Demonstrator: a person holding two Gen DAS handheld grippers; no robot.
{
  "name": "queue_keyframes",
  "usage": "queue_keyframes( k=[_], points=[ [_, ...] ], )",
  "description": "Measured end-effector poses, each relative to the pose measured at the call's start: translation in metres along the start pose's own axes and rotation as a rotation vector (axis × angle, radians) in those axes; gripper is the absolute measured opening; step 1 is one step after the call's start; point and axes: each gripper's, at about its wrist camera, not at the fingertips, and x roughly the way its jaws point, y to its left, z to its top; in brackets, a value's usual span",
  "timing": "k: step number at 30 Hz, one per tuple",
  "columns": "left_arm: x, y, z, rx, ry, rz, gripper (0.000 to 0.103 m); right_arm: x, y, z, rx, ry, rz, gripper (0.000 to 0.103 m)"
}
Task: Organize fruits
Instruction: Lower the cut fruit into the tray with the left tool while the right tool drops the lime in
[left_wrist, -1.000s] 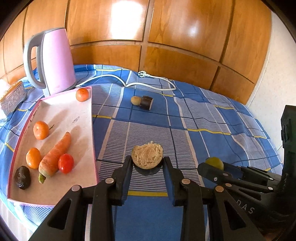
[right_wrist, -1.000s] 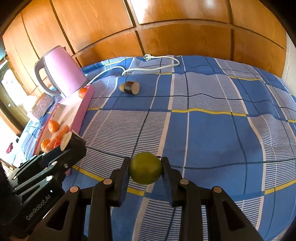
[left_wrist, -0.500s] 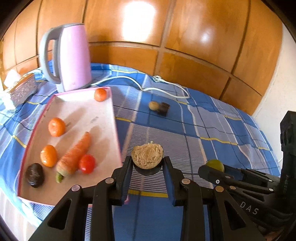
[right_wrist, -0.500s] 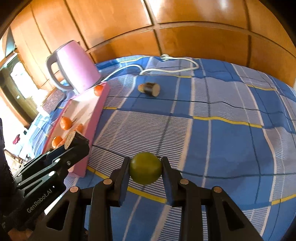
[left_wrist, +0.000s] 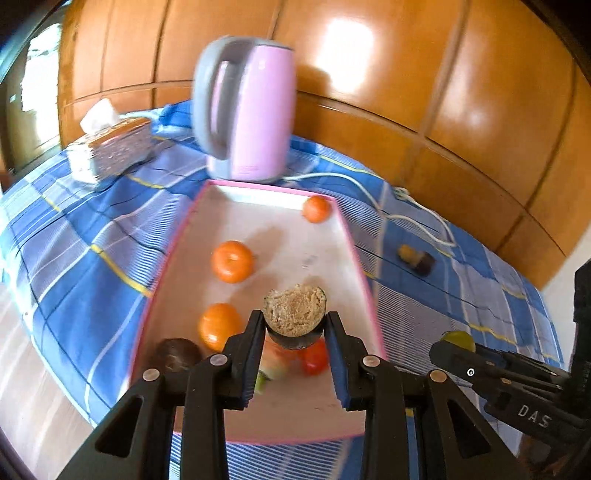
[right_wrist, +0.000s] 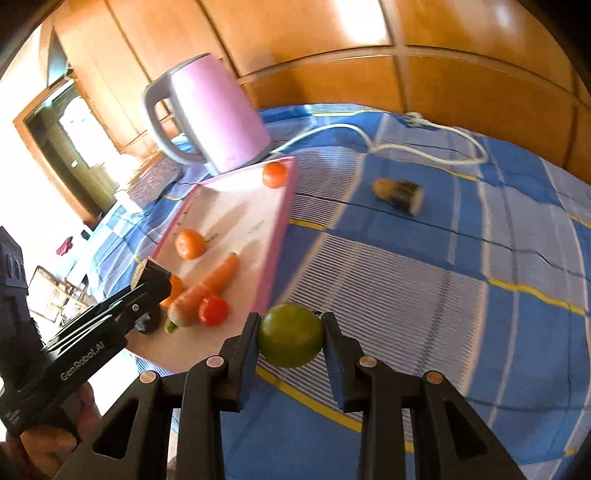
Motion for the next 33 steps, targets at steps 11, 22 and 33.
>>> queue_keyframes(
  k=[11, 22, 33],
  points=[
    [0.011, 0.019, 0.013, -0.028, -0.017, 0.049, 0.033, 0.035, 0.040, 0.039, -0.058, 0.011, 0.043, 0.033],
    [0.014, 0.025, 0.015, -0.048, -0.016, 0.081, 0.033, 0.050, 0.053, 0.049, -0.067, 0.019, 0.050, 0.034],
    [0.016, 0.026, 0.014, -0.056, -0.002, 0.097, 0.033, 0.049, 0.054, 0.049, -0.044, 0.009, 0.063, 0.039]
  ],
)
